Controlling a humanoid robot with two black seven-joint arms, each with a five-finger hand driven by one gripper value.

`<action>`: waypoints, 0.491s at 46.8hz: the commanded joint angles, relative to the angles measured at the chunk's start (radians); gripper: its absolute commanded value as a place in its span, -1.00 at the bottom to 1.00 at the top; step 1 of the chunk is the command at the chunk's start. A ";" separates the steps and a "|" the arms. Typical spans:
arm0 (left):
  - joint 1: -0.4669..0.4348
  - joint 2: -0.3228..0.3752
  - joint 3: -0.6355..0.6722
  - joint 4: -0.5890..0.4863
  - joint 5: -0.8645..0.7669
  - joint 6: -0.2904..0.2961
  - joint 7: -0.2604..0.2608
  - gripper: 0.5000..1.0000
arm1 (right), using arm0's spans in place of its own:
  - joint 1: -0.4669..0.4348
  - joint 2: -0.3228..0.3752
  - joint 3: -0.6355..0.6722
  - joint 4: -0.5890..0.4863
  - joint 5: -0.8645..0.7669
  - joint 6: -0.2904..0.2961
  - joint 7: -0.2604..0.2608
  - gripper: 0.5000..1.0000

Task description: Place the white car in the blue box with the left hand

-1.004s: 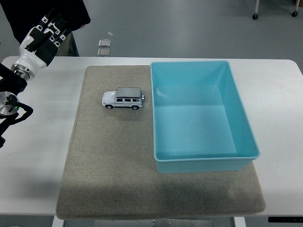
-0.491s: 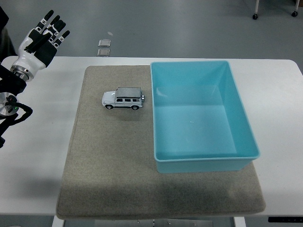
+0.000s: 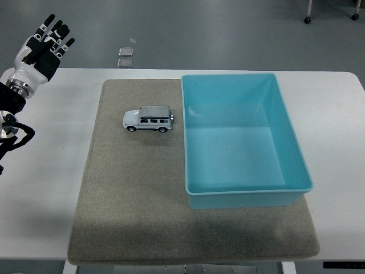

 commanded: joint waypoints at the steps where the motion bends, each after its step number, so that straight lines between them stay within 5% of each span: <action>1: 0.008 0.005 0.005 -0.001 0.003 -0.001 -0.024 0.99 | -0.001 0.000 0.000 0.000 0.000 0.000 0.000 0.74; 23: 0.001 0.037 0.060 -0.023 0.008 -0.062 -0.053 0.97 | -0.001 0.000 0.000 0.000 0.000 0.000 0.000 0.74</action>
